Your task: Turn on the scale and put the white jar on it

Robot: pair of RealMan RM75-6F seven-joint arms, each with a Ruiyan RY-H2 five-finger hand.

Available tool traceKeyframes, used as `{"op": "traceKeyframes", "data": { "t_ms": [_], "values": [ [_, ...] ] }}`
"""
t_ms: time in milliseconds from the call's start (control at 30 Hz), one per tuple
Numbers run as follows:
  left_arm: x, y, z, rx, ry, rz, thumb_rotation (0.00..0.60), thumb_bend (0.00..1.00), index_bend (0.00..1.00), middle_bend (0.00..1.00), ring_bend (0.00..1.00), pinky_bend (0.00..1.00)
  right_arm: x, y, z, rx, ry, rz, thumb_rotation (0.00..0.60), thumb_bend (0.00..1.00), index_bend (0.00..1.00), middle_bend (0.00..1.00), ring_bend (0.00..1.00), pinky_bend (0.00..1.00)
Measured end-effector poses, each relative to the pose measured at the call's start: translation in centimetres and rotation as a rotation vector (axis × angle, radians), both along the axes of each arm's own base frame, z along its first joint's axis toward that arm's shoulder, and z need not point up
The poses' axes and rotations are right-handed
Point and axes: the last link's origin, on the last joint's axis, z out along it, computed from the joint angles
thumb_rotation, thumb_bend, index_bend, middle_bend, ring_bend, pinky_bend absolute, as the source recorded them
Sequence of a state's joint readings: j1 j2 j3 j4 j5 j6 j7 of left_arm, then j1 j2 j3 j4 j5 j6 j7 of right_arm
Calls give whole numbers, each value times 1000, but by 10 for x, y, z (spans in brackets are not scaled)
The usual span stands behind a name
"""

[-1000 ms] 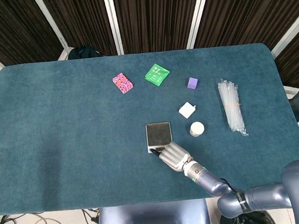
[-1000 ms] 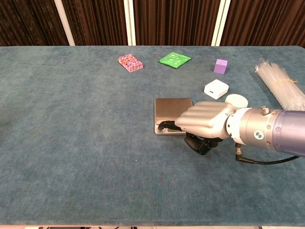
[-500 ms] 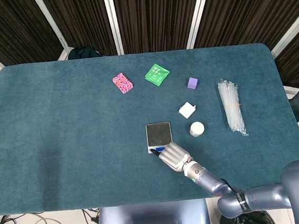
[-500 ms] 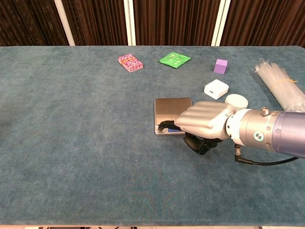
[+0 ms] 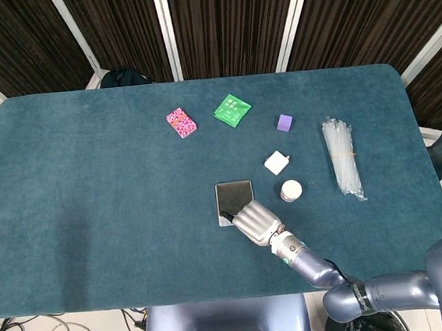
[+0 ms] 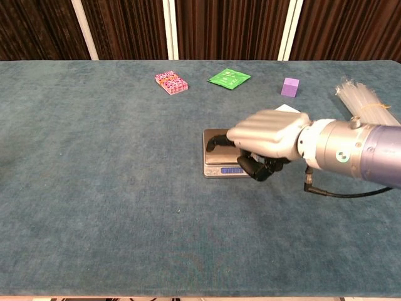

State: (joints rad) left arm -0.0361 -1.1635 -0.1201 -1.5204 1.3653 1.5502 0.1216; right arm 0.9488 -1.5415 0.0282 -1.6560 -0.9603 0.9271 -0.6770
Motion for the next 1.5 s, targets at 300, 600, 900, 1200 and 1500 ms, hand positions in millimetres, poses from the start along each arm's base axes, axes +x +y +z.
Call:
{"op": "traceKeyframes", "data": {
  "t_ms": [300,600,900,1200,1500],
  "values": [
    [0,0,0,0,0,0,600,687,26,0,0,0,7,-14,31,-68,-114,-28,600,546,40,62,72,182],
    [0,0,0,0,-1,1,600,687,27,0,0,0,-11,-45,57,-134,-153,-137,600,500,37,6,0,0],
    [0,-1,-1,0,2,5,600,687,27,0,0,0,-46,-54,61,-117,-71,-252,600,501,36,8,0,0],
    [-1,-1,-1,-2,4,8,600,687,27,0,0,0,-68,-56,58,-117,-20,-299,600,501,37,52,24,0],
    [-1,-1,-1,-3,7,12,600,687,27,0,0,0,-83,-58,55,-131,7,-314,600,500,53,211,151,0]
  ]
}}
